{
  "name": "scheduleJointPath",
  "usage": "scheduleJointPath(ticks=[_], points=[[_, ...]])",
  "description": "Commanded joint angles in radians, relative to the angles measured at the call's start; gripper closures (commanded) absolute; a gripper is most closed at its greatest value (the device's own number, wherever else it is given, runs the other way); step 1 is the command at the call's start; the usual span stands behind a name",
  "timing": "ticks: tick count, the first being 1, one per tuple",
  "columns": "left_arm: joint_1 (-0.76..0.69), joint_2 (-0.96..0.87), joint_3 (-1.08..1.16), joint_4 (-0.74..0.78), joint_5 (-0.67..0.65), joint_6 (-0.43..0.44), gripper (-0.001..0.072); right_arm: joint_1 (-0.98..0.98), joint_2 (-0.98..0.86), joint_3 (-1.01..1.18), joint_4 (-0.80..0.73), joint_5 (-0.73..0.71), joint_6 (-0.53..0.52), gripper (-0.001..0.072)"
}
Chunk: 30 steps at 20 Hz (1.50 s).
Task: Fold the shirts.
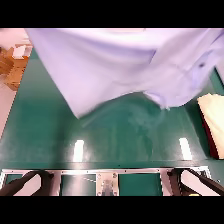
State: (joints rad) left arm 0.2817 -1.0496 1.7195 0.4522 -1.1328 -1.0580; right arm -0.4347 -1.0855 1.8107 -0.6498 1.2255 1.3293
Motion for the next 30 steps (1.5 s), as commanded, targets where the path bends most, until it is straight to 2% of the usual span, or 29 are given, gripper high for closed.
scheduleJointPath(ticks=[1, 3, 7, 10, 14, 16, 19, 21, 23, 27, 30], points=[[0.001, 0.078, 0.374, 0.180, 0.055, -0.154, 0.0685, -0.067, 0.051, 0.326, -0.002, -0.038, 0.051, 0.0690], [0.000, 0.113, 0.502, 0.250, 0.060, -0.205, 0.0685, -0.122, 0.138, 0.338, -0.013, -0.101, 0.047, 0.0690], [0.001, 0.202, 0.508, 0.416, 0.068, -0.251, 0.0685, -0.167, 0.265, 0.335, -0.142, -0.129, 0.048, 0.0690], [0.000, 0.206, 0.453, 0.512, 0.022, -0.278, 0.0685, -0.166, 0.279, 0.282, -0.155, -0.110, 0.049, 0.0690], [0.000, 0.193, 0.196, 0.499, 0.007, -0.267, 0.0685, -0.165, 0.278, -0.006, -0.066, -0.084, 0.026, 0.0690], [0.000, 0.148, 0.060, 0.411, -0.015, -0.193, 0.0685, -0.161, 0.269, -0.219, 0.017, -0.085, -0.025, 0.0690], [0.000, 0.016, -0.123, 0.229, -0.047, -0.072, 0.0685, -0.081, 0.218, -0.554, 0.033, -0.161, -0.084, 0.0690], [0.000, -0.113, -0.229, 0.193, -0.034, -0.032, 0.0685, -0.005, 0.124, -0.731, 0.033, -0.274, -0.129, 0.0690], [-0.016, -0.264, -0.291, 0.195, 0.021, 0.012, 0.0685, 0.048, -0.053, -0.783, 0.033, -0.379, -0.169, 0.0690], [-0.129, -0.576, -0.283, 0.191, 0.203, 0.043, 0.0685, 0.060, -0.448, -0.609, 0.148, -0.409, -0.215, 0.0690], [-0.196, -0.741, -0.205, 0.192, 0.284, 0.037, 0.0685, 0.060, -0.677, -0.397, 0.205, -0.346, -0.204, 0.0690]])
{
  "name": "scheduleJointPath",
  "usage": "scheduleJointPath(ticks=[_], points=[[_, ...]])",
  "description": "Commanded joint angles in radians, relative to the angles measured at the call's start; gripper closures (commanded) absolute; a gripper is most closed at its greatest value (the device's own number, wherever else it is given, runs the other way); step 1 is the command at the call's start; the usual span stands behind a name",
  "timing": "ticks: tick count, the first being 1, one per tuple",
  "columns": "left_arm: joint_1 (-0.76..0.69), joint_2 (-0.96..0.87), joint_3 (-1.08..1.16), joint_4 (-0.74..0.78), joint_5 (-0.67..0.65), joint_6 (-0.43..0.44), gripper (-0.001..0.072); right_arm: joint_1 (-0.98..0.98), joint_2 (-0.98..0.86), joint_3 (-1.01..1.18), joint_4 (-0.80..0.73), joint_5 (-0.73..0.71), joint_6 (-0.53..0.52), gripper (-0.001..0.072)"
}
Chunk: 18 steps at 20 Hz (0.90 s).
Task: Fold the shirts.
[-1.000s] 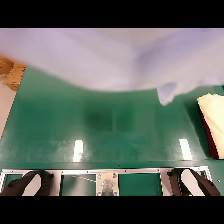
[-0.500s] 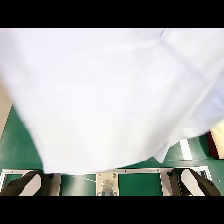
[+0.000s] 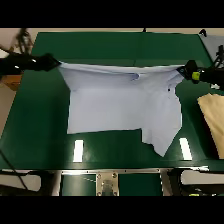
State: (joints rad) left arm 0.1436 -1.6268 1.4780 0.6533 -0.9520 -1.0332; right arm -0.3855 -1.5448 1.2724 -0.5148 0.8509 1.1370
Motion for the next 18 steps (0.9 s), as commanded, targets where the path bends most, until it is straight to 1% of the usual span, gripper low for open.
scheduleJointPath(ticks=[1, 4, 6, 8, 10, 11, 14, 15, 18], points=[[-0.069, -0.201, 0.070, -0.010, 0.119, 0.007, 0.0686, 0.010, -0.275, 0.212, 0.071, 0.054, -0.001, 0.0690], [-0.073, -0.257, 0.155, -0.005, 0.164, -0.050, 0.0686, 0.008, -0.382, 0.373, 0.069, 0.070, 0.052, 0.0691], [-0.073, -0.261, 0.198, -0.006, 0.178, -0.067, 0.0685, 0.001, -0.412, 0.454, 0.070, 0.074, 0.072, 0.0691], [-0.073, -0.261, 0.225, -0.005, 0.161, -0.079, 0.0686, -0.008, -0.418, 0.495, 0.069, 0.098, 0.075, 0.0690], [-0.070, -0.261, 0.229, -0.002, 0.116, -0.102, 0.0686, -0.032, -0.418, 0.510, 0.066, 0.189, 0.075, 0.0690], [-0.069, -0.261, 0.229, 0.020, 0.083, -0.118, 0.0686, -0.051, -0.418, 0.510, 0.062, 0.259, 0.075, 0.0690], [-0.070, -0.261, 0.229, 0.160, -0.026, -0.214, 0.0686, -0.120, -0.418, 0.509, 0.008, 0.478, 0.075, 0.0691], [-0.070, -0.261, 0.229, 0.184, -0.061, -0.234, 0.0685, -0.145, -0.418, 0.509, -0.008, 0.545, 0.076, 0.0691], [-0.073, -0.261, 0.227, 0.190, -0.123, -0.240, 0.0685, -0.185, -0.418, 0.508, -0.113, 0.656, 0.087, 0.0691]])
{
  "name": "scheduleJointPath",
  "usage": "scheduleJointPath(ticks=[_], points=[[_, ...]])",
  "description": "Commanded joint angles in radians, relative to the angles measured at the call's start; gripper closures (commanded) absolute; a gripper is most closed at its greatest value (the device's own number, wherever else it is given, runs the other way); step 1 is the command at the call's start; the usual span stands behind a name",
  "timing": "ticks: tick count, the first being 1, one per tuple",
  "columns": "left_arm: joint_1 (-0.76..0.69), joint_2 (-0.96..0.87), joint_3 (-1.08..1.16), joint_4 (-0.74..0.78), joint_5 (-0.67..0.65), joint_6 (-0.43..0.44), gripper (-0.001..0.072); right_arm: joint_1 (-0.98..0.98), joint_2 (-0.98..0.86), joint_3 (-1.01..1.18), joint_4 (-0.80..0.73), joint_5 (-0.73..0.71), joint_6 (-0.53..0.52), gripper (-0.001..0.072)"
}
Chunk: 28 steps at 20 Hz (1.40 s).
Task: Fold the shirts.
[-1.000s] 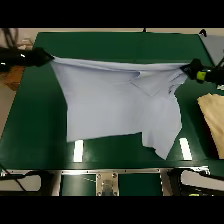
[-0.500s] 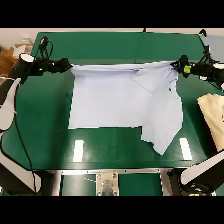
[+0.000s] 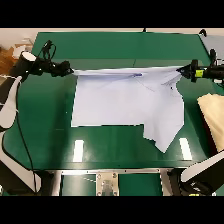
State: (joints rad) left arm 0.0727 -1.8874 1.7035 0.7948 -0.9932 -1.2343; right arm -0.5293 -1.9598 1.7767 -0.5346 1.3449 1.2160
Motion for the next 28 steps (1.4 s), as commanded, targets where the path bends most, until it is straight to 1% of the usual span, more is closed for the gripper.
scheduleJointPath(ticks=[1, 4, 7, 11, 14, 17, 20, 26, 27, 28], points=[[-0.009, -0.001, 0.002, 0.061, -0.085, -0.049, 0.0685, -0.043, -0.003, 0.004, -0.143, 0.191, 0.015, 0.0691], [-0.036, -0.002, 0.001, 0.116, -0.084, -0.077, 0.0685, -0.034, -0.003, 0.003, -0.286, 0.235, 0.016, 0.0691], [-0.053, -0.002, -0.029, 0.185, -0.082, -0.112, 0.0685, -0.027, -0.003, 0.003, -0.366, 0.227, 0.015, 0.0691], [-0.053, -0.002, -0.086, 0.197, -0.065, -0.123, 0.0685, -0.026, -0.003, 0.000, -0.377, 0.178, 0.015, 0.0691], [-0.053, -0.002, -0.100, 0.192, -0.064, -0.127, 0.0685, -0.024, -0.003, -0.044, -0.405, 0.168, 0.016, 0.0691], [-0.053, -0.002, -0.100, 0.192, -0.094, -0.129, 0.0685, -0.013, -0.003, -0.107, -0.436, 0.130, 0.014, 0.0691], [-0.053, -0.002, -0.100, 0.192, -0.133, -0.151, 0.0685, 0.005, -0.003, -0.128, -0.436, 0.085, 0.014, 0.0690], [-0.080, -0.002, -0.100, 0.171, -0.142, -0.156, 0.0684, 0.038, -0.002, -0.125, -0.435, 0.077, 0.018, 0.0686], [-0.082, -0.002, -0.099, 0.150, -0.161, -0.156, 0.0683, 0.037, -0.002, -0.117, -0.435, 0.090, 0.027, 0.0565], [-0.082, -0.002, -0.093, 0.134, -0.200, -0.155, 0.0644, 0.033, 0.000, -0.105, -0.435, 0.115, 0.035, 0.0410]])
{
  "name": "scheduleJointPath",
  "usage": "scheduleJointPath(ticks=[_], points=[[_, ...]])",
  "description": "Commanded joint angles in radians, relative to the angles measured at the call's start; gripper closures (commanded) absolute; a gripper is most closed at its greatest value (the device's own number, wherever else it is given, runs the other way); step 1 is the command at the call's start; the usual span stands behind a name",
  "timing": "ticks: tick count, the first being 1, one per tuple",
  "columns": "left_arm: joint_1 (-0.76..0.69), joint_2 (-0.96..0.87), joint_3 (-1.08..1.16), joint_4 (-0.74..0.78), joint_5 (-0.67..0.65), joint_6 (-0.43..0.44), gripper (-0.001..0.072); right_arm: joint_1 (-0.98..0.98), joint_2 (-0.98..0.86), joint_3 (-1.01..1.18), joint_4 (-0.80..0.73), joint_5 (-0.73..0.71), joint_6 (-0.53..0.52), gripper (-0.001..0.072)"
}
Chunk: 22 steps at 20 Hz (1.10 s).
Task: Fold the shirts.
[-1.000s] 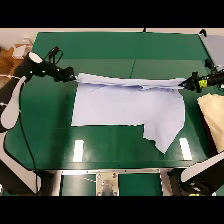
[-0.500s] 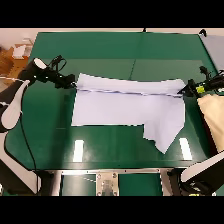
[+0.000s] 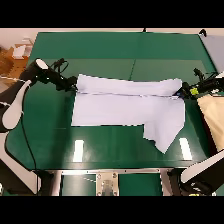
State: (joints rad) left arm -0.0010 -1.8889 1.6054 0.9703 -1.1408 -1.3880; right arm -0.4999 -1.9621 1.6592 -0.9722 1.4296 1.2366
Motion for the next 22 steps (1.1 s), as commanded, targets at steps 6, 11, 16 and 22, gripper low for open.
scheduleJointPath(ticks=[6, 11, 16, 22], points=[[0.096, 0.045, 0.064, -0.039, -0.388, -0.053, 0.0215, -0.088, 0.136, 0.057, 0.002, 0.134, 0.092, 0.0375], [0.166, 0.326, -0.314, -0.034, -0.287, -0.005, 0.0215, -0.209, 0.469, -0.326, 0.003, 0.029, 0.013, 0.0376], [0.171, 0.654, -0.880, -0.088, -0.044, 0.001, 0.0223, -0.329, 0.813, -0.768, 0.143, -0.230, -0.018, 0.0361], [0.138, 0.789, -1.213, -0.317, 0.266, 0.014, 0.0222, -0.332, 0.875, -0.912, 0.224, -0.280, -0.018, 0.0279]])
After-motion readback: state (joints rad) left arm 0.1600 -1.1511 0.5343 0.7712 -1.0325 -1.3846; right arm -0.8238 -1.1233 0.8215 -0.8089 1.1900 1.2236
